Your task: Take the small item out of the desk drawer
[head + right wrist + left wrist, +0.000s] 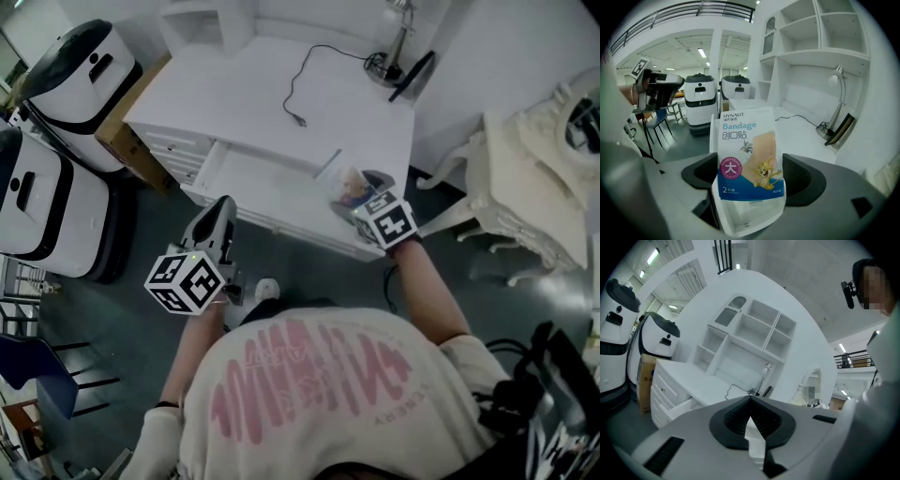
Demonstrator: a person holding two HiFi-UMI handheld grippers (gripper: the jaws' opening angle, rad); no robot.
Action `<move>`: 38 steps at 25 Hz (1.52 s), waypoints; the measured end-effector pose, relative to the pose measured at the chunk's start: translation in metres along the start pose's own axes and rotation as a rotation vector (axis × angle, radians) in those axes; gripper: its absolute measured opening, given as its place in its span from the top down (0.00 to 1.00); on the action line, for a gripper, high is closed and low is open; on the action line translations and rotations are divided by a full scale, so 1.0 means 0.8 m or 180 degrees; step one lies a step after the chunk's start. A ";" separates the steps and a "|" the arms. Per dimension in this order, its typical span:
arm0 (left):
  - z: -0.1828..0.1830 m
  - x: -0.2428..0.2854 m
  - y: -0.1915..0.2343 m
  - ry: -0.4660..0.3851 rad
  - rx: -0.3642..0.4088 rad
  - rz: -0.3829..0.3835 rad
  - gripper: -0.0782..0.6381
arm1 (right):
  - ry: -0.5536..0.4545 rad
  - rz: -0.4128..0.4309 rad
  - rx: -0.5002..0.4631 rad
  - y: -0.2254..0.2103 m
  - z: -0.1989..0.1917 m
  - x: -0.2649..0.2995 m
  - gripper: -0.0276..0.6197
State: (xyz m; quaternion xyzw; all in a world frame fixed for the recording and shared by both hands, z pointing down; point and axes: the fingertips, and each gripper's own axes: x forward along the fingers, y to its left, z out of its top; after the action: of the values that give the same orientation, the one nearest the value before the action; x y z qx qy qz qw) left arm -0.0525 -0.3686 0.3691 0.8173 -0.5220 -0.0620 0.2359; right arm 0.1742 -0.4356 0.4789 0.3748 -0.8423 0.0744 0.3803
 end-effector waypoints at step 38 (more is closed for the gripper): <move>-0.029 -0.056 -0.081 -0.0175 0.0096 0.0232 0.85 | -0.1575 0.0294 0.0852 0.030 0.099 -0.169 0.26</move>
State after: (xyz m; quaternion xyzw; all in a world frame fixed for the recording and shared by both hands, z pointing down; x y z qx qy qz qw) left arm -0.0115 -0.2993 0.3537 0.7993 -0.5585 -0.0679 0.2112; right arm 0.1694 -0.3735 0.3329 0.3896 -0.9083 0.1085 0.1065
